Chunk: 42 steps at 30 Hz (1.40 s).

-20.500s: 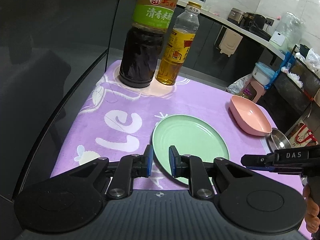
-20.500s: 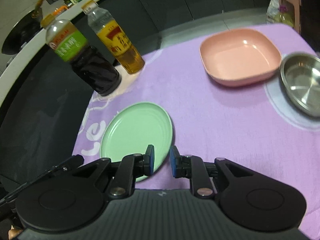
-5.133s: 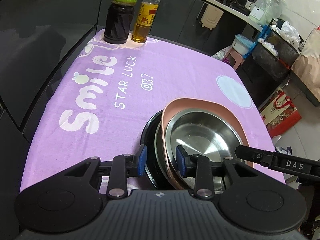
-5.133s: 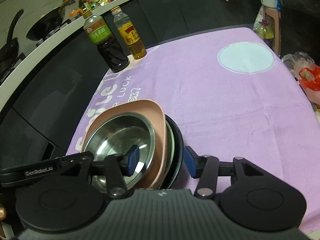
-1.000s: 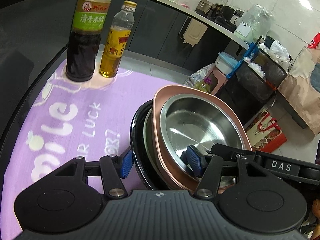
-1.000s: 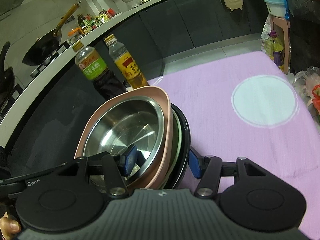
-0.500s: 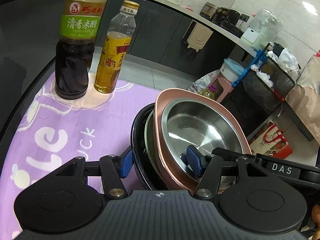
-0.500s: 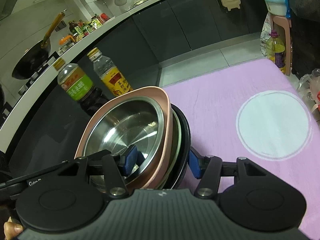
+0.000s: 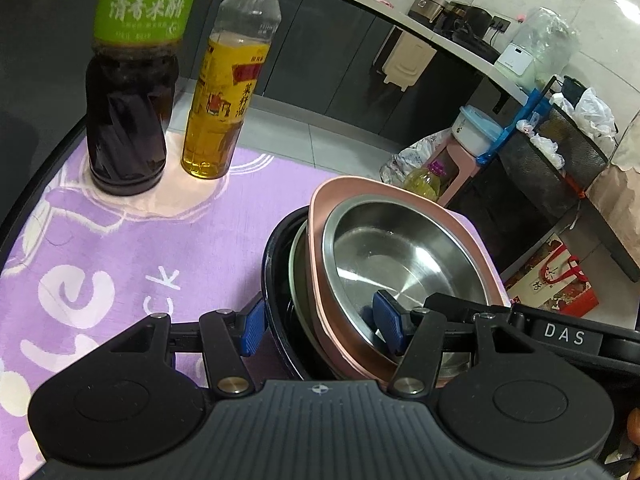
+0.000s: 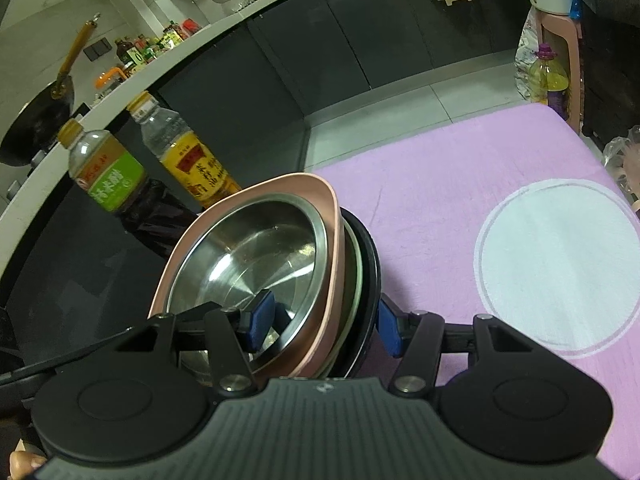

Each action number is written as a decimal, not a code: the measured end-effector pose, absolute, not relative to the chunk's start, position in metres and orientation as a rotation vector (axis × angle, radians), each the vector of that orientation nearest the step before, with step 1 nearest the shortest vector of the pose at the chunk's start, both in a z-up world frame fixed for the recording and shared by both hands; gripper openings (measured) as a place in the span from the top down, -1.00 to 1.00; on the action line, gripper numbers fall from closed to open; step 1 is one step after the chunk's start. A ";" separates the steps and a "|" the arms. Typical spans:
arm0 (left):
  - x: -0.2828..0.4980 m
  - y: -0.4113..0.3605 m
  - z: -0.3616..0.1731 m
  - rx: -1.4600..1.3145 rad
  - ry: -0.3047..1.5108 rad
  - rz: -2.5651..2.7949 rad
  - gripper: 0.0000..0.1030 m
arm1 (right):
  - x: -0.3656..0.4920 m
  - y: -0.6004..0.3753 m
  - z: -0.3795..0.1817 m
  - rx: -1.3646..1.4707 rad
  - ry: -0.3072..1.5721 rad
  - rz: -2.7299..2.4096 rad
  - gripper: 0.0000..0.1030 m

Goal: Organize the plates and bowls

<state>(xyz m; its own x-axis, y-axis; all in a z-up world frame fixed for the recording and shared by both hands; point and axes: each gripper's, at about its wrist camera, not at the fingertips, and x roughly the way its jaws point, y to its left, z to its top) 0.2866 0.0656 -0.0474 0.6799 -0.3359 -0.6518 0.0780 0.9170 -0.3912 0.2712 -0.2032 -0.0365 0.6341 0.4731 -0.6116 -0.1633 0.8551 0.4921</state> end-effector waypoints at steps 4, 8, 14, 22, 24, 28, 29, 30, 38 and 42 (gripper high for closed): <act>0.291 0.065 -0.053 -0.343 0.796 -0.232 -0.04 | 0.277 -0.205 -0.043 0.428 0.819 0.375 -0.10; 0.295 0.065 -0.061 -0.351 0.808 -0.232 -0.04 | 0.280 -0.207 -0.048 0.430 0.830 0.370 -0.10; 0.298 0.066 -0.071 -0.369 0.815 -0.238 -0.06 | 0.285 -0.210 -0.059 0.450 0.847 0.359 -0.10; 0.300 0.069 -0.071 -0.392 0.834 -0.236 -0.06 | 0.283 -0.211 -0.060 0.452 0.838 0.359 -0.10; 0.299 0.070 -0.070 -0.399 0.844 -0.238 -0.04 | 0.281 -0.212 -0.058 0.444 0.832 0.351 -0.10; 0.294 0.069 -0.065 -0.372 0.844 -0.225 -0.03 | 0.268 -0.214 -0.043 0.397 0.747 0.321 -0.10; 0.291 0.068 -0.063 -0.356 0.836 -0.217 -0.03 | 0.264 -0.214 -0.038 0.383 0.728 0.314 -0.10; 0.289 0.068 -0.061 -0.348 0.831 -0.214 -0.03 | 0.262 -0.214 -0.035 0.371 0.716 0.308 -0.10; 0.245 0.079 -0.017 -0.318 0.658 -0.205 -0.02 | 0.239 -0.209 -0.020 0.344 0.696 0.318 -0.10; 0.212 0.072 0.003 -0.272 0.563 -0.221 -0.02 | 0.218 -0.204 -0.011 0.327 0.666 0.316 -0.10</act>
<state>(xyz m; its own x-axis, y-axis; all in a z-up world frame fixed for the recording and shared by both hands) 0.2122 0.0722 0.0034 0.8236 -0.2792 -0.4937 0.1315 0.9407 -0.3126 0.2185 -0.2044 -0.0112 0.7426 0.3862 -0.5472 -0.1801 0.9021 0.3923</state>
